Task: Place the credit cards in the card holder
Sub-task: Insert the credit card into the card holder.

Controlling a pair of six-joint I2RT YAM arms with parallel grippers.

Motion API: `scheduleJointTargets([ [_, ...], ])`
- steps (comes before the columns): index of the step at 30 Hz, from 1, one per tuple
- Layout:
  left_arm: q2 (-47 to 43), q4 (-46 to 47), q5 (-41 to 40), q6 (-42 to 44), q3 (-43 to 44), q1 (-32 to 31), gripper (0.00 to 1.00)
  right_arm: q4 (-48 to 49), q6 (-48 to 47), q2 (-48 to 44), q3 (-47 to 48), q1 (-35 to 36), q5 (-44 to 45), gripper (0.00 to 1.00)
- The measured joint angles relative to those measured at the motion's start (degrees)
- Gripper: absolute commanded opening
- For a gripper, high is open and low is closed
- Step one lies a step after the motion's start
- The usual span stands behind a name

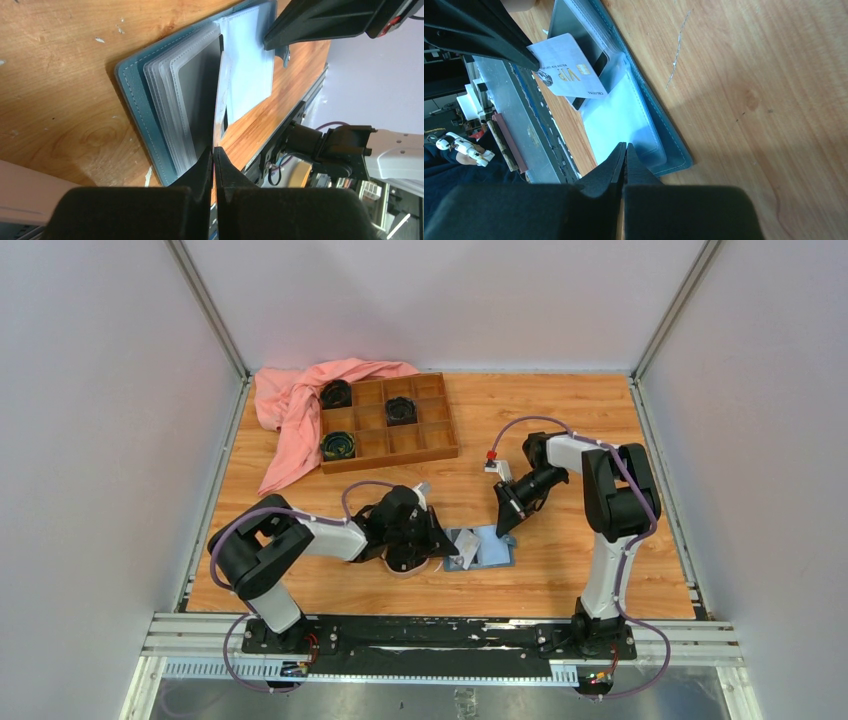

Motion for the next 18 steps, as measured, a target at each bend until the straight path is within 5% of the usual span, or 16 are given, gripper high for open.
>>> scheduleJointTargets([
  [18, 0.68, 0.11, -9.79, -3.52, 1.57, -4.52, 0.0, -0.09, 0.02, 0.0, 0.02, 0.04, 0.28, 0.0],
])
